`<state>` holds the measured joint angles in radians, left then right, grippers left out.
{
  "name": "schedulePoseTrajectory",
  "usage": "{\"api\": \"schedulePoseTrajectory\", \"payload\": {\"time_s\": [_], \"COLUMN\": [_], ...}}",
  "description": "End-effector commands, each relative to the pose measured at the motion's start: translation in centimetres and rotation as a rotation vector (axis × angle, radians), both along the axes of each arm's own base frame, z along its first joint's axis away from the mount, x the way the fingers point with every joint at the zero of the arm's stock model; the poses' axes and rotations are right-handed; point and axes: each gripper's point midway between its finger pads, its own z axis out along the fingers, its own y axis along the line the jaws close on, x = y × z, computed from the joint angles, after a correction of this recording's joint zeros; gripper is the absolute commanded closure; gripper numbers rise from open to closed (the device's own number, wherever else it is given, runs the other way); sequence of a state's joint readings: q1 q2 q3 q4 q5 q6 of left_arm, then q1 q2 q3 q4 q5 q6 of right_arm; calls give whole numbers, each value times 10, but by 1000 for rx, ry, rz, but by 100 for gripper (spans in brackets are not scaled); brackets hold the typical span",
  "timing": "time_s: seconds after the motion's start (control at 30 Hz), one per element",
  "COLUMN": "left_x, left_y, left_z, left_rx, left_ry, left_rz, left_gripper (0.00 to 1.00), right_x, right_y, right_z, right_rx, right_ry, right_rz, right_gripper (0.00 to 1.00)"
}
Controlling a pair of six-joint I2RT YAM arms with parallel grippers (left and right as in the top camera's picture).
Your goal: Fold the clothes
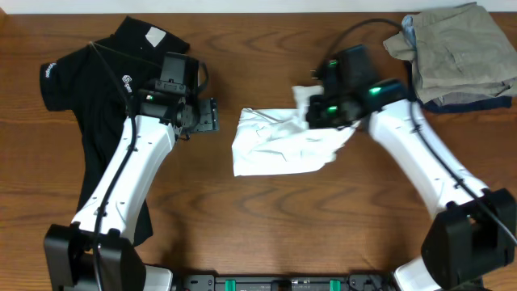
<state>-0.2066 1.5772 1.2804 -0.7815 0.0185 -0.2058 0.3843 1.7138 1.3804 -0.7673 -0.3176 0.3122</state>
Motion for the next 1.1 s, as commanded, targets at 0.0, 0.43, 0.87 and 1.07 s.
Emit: {"api": "schedulePoseTrajectory", "payload": {"time_s": [0.0,0.43,0.87,1.07], "left_x": [0,10,25,34], "left_y": [3,10,51,70], "left_z": [-13,-25,-21,-10], "left_rx": [21,23,11,-8], "left_ry": [35,44,0,-35], "left_rz": [2,25,140,208], "left_gripper": [26,26,26,26], "right_x": [-5,-37,-30,-33], "right_y": [36,112,65,66], "right_z": [6,-17,18,-3], "right_rx": [22,41,-45,-107], "right_ry": [-16,-8,1,16], "right_rz": [-15,126,124,140], "right_gripper": [99,64,44,43]}}
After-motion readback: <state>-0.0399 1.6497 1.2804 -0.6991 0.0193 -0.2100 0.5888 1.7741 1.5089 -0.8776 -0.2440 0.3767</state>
